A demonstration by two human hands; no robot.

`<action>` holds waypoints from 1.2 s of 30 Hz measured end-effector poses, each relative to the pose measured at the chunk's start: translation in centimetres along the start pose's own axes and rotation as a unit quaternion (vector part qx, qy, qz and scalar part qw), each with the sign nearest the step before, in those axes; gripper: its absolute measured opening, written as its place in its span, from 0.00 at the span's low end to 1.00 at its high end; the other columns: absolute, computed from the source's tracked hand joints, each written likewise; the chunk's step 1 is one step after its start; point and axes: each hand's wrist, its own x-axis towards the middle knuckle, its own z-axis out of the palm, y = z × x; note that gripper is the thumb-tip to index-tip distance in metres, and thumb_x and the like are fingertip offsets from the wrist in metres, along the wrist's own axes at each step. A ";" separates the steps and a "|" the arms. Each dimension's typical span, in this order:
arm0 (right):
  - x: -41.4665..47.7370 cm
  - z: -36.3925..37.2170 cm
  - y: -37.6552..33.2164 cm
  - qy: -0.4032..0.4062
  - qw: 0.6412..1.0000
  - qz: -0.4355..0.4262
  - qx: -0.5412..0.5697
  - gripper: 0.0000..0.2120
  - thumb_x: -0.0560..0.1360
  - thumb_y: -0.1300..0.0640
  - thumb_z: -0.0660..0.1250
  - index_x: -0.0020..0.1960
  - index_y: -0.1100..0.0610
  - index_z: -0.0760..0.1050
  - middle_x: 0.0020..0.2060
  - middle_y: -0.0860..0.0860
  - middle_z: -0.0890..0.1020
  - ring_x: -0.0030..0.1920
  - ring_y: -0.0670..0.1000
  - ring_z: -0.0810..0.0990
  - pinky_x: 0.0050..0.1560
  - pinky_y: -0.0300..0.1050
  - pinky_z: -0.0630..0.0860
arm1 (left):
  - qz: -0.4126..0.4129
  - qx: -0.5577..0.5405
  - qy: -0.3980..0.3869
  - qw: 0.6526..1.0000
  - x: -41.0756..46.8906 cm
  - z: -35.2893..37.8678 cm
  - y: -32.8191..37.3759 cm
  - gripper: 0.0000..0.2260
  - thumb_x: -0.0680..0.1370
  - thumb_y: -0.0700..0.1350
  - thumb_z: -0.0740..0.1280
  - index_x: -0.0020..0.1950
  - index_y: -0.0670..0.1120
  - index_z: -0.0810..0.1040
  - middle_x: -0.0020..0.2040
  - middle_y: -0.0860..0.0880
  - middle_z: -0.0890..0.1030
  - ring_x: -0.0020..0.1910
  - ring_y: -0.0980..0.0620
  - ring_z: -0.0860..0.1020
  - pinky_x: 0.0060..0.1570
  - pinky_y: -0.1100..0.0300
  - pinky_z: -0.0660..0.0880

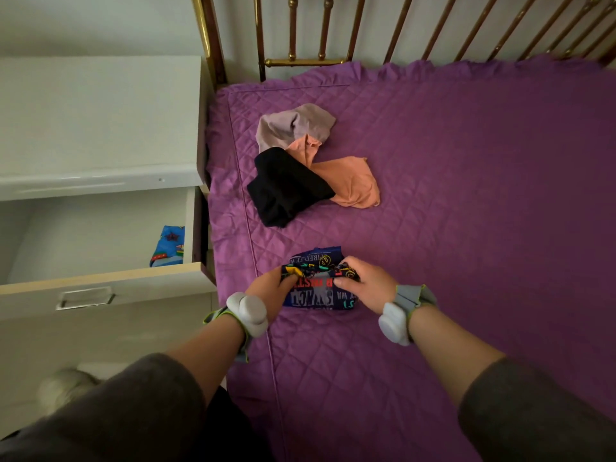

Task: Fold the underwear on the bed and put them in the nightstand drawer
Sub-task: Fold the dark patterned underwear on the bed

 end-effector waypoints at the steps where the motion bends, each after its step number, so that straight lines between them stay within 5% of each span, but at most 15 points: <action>1: 0.1 0.2 0.1 0.007 1.000 0.008 0.000 0.13 0.77 0.50 0.64 0.59 0.52 0.70 0.46 0.42 0.77 0.48 0.47 0.78 0.38 0.31 0.68 | -0.004 0.001 -0.002 1.000 0.1 0.1 0.0 0.14 0.81 0.48 0.59 0.63 0.43 0.73 0.58 0.41 0.80 0.57 0.42 0.77 0.47 0.59 0.69; 4: 0.5 0.6 0.1 0.049 0.998 0.030 0.005 0.22 0.73 0.48 0.68 0.64 0.50 0.65 0.49 0.42 0.75 0.52 0.46 0.76 0.41 0.33 0.67 | -0.014 0.003 -0.002 1.000 0.4 0.3 0.0 0.14 0.81 0.48 0.58 0.64 0.43 0.72 0.58 0.41 0.80 0.57 0.41 0.77 0.50 0.58 0.71; 8: 0.6 0.4 -0.1 0.008 0.999 0.035 -0.006 0.41 0.70 0.47 0.71 0.75 0.46 0.51 0.66 0.48 0.73 0.66 0.48 0.71 0.62 0.41 0.69 | -0.002 0.012 -0.014 1.000 0.5 0.4 0.0 0.15 0.82 0.48 0.57 0.64 0.42 0.71 0.58 0.40 0.79 0.57 0.41 0.77 0.52 0.55 0.71; 14: 1.3 -0.2 -1.0 -0.045 0.989 0.003 -0.143 0.17 0.73 0.44 0.67 0.55 0.54 0.74 0.48 0.52 0.79 0.50 0.54 0.78 0.46 0.45 0.71 | 0.011 -0.001 -0.021 1.000 0.4 0.5 -0.1 0.15 0.82 0.48 0.56 0.66 0.44 0.69 0.58 0.40 0.80 0.57 0.41 0.77 0.53 0.55 0.71; 19: 1.8 -0.3 -1.6 -0.058 0.984 0.041 -0.166 0.23 0.77 0.43 0.60 0.47 0.64 0.77 0.48 0.55 0.72 0.50 0.55 0.74 0.53 0.53 0.72 | -0.003 0.005 -0.013 1.000 0.8 0.6 0.0 0.15 0.82 0.49 0.55 0.66 0.44 0.70 0.57 0.40 0.80 0.57 0.40 0.77 0.52 0.54 0.71; 22: 2.2 -0.2 -1.7 -0.044 0.978 0.053 -0.197 0.23 0.77 0.41 0.58 0.42 0.62 0.74 0.41 0.54 0.74 0.47 0.56 0.76 0.47 0.51 0.72 | -0.030 0.033 0.001 0.999 1.5 0.7 0.4 0.17 0.82 0.50 0.55 0.66 0.42 0.70 0.59 0.39 0.79 0.58 0.39 0.76 0.52 0.53 0.70; 27: 2.8 -0.1 -1.4 -0.003 0.991 0.065 -0.114 0.24 0.76 0.44 0.62 0.68 0.54 0.64 0.58 0.55 0.78 0.56 0.58 0.78 0.51 0.49 0.73 | -0.078 0.089 0.008 0.993 2.6 0.7 1.1 0.20 0.82 0.53 0.53 0.64 0.41 0.71 0.61 0.39 0.78 0.60 0.38 0.75 0.55 0.50 0.71; 31: 3.2 0.2 -0.8 -0.004 0.982 0.060 -0.180 0.20 0.77 0.41 0.59 0.52 0.58 0.75 0.47 0.53 0.71 0.51 0.55 0.75 0.44 0.45 0.68 | -0.086 0.101 0.000 0.991 2.7 0.6 1.0 0.20 0.82 0.54 0.52 0.63 0.41 0.71 0.60 0.39 0.78 0.60 0.39 0.75 0.57 0.48 0.72; 36: 3.5 0.0 -1.2 -0.029 0.975 0.068 -0.210 0.25 0.78 0.42 0.56 0.42 0.63 0.77 0.49 0.56 0.73 0.54 0.57 0.73 0.53 0.51 0.72 | -0.101 0.119 -0.020 0.987 2.8 0.3 1.2 0.21 0.82 0.56 0.51 0.64 0.45 0.72 0.61 0.41 0.78 0.60 0.40 0.75 0.60 0.47 0.72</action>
